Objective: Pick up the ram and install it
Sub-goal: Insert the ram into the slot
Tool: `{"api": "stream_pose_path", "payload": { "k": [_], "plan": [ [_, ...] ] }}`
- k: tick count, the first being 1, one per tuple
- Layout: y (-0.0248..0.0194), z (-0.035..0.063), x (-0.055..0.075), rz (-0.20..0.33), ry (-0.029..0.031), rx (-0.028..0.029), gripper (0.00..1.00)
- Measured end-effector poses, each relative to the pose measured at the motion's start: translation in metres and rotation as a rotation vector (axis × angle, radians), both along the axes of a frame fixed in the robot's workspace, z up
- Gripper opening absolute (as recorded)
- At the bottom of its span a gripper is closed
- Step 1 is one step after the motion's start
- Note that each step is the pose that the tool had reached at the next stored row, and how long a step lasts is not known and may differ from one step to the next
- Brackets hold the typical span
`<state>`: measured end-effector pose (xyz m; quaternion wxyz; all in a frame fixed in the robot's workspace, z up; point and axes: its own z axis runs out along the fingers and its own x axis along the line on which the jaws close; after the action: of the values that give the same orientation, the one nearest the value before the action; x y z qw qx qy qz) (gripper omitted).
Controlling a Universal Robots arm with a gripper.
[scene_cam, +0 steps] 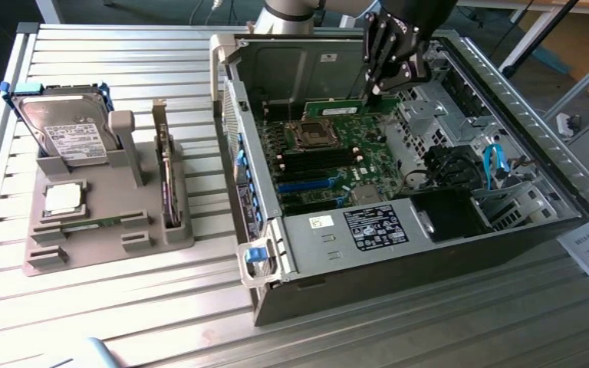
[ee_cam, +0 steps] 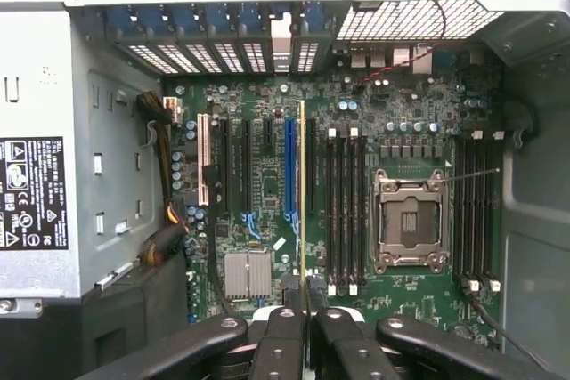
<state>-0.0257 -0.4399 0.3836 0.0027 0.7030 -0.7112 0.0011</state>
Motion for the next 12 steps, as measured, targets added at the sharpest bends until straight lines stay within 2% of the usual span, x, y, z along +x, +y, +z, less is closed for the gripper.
{"api": "stream_pose_path", "payload": {
  "k": [3,8,12],
  "plan": [
    [0.0043,-0.0015,0.000,0.000,0.0000,0.0000,0.12],
    [0.0087,-0.0041,0.000,0.000,0.0000,0.0001,0.12],
    [0.0146,-0.0084,0.000,0.000,0.0000,0.0000,0.12]
  ]
}}
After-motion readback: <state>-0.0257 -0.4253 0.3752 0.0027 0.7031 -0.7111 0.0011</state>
